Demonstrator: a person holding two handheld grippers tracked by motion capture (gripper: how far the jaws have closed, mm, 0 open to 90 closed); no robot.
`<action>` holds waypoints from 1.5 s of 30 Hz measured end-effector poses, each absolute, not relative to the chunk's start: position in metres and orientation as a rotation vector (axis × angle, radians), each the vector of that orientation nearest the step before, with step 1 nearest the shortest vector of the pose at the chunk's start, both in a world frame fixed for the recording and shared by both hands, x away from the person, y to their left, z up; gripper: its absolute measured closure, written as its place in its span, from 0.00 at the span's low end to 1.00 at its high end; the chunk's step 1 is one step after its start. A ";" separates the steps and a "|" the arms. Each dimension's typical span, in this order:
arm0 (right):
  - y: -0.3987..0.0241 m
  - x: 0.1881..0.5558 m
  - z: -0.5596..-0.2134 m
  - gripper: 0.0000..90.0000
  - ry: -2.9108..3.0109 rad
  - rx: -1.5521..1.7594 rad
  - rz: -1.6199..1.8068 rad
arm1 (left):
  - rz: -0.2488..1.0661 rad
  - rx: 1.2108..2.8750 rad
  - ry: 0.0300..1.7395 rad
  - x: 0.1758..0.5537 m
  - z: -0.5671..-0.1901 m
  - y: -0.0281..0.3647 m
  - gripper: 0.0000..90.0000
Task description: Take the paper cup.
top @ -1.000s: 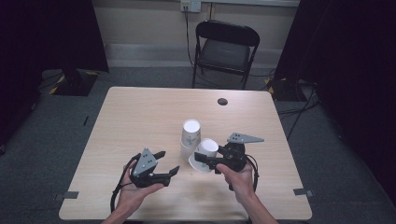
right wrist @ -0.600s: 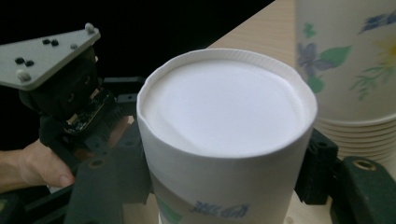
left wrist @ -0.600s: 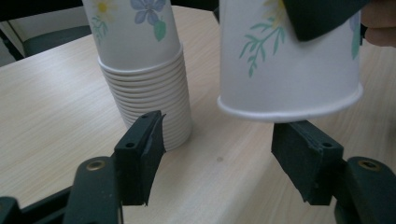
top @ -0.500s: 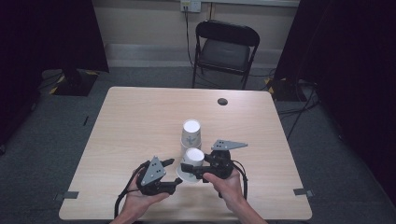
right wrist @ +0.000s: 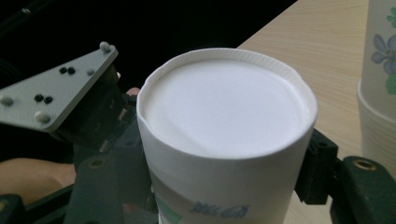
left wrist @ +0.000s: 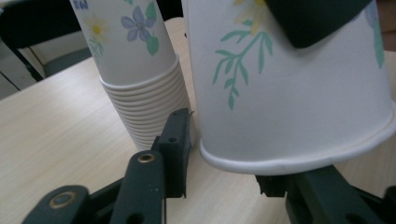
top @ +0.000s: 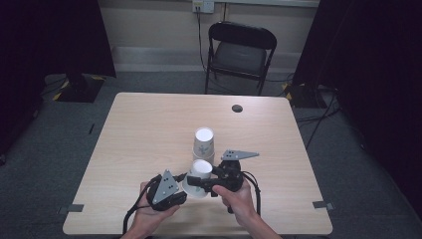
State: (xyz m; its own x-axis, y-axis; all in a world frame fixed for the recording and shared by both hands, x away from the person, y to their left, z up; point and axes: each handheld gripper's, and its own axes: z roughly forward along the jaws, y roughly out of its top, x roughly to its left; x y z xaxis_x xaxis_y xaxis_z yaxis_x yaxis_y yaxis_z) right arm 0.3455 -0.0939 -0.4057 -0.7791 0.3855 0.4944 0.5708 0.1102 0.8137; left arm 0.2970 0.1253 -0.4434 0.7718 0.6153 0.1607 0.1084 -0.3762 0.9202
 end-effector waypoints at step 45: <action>-0.098 0.349 -0.408 0.23 -2.149 -0.926 -1.715 | 0.443 1.853 0.565 0.302 -0.444 0.137 0.93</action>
State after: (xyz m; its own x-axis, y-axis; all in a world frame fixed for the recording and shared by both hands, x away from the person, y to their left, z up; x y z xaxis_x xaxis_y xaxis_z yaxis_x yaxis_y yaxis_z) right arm 0.3490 -0.0977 -0.4080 -0.7705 0.3258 0.5480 0.6066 0.1102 0.7874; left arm 0.3021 0.1365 -0.4438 0.8166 0.5763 0.0316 0.1688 -0.2909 0.9417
